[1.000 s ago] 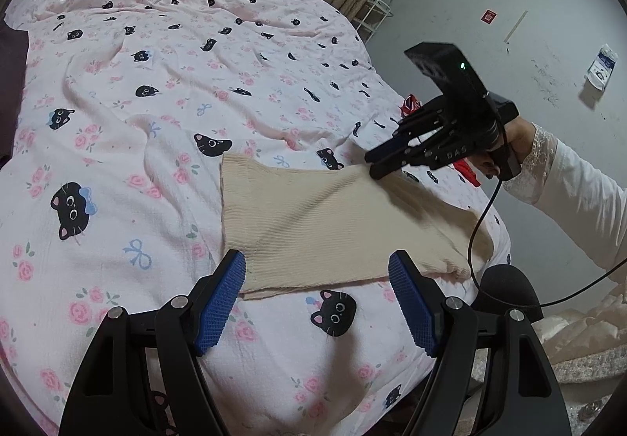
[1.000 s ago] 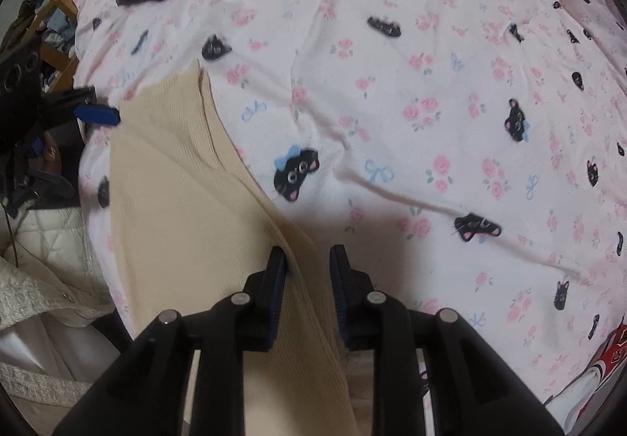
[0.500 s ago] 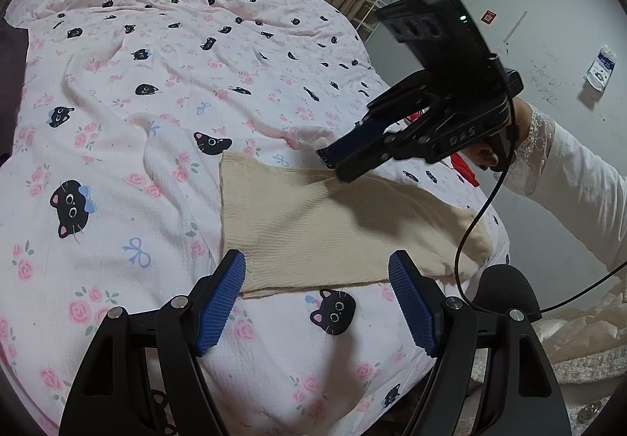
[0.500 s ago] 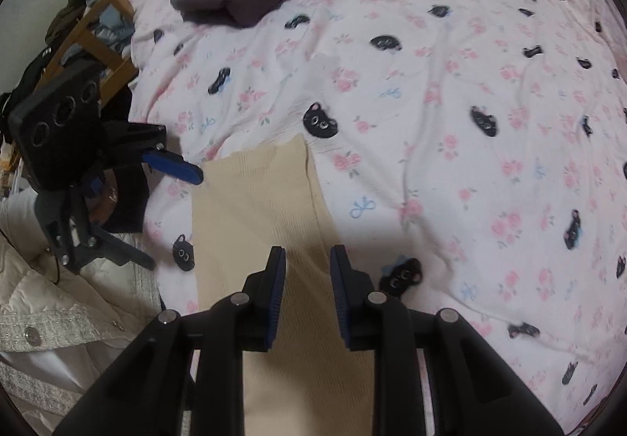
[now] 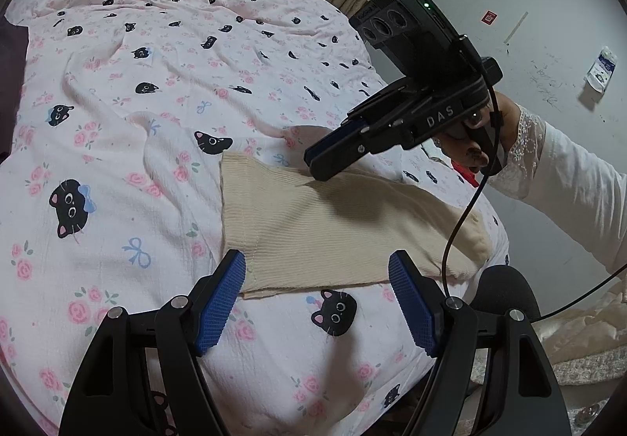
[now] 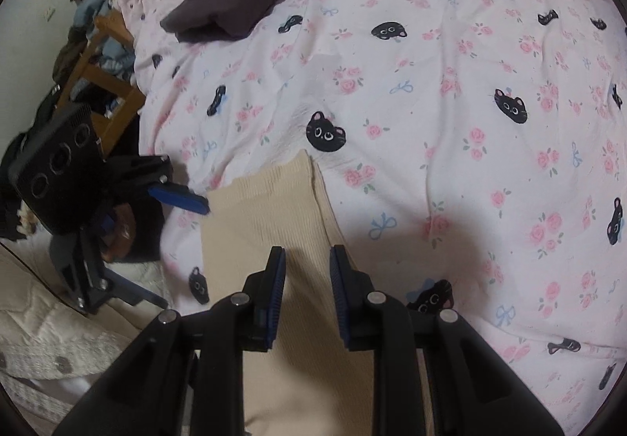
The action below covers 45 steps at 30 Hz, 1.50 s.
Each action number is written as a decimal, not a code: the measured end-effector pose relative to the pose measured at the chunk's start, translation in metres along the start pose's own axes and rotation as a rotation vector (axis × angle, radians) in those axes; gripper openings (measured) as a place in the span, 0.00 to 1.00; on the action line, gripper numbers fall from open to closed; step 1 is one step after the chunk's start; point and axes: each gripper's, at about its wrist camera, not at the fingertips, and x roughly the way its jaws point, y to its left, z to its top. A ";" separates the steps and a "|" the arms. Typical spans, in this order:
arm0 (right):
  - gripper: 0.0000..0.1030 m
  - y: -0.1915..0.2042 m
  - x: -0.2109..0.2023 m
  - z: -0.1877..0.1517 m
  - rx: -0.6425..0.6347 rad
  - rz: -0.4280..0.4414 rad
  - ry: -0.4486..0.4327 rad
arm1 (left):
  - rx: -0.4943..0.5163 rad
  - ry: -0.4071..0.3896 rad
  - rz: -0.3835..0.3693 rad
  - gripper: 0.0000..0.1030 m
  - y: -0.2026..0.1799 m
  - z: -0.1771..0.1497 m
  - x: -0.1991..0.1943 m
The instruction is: Fold clothes
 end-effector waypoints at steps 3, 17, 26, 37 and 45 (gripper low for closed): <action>0.24 -0.010 0.007 0.001 0.061 0.028 0.037 | 0.000 -0.001 0.001 0.69 -0.001 -0.001 0.000; 0.09 -0.010 0.026 -0.003 0.062 0.017 0.088 | -0.006 0.001 0.000 0.69 0.000 0.000 -0.001; 0.04 -0.003 0.014 -0.001 0.010 -0.051 0.071 | -0.005 0.002 0.003 0.69 0.000 0.001 0.001; 0.05 -0.008 0.009 0.006 0.018 -0.117 0.039 | -0.005 0.003 0.005 0.69 0.000 0.000 0.001; 0.18 -0.006 0.019 0.006 0.004 -0.211 0.044 | -0.007 0.005 0.006 0.69 0.001 -0.001 0.001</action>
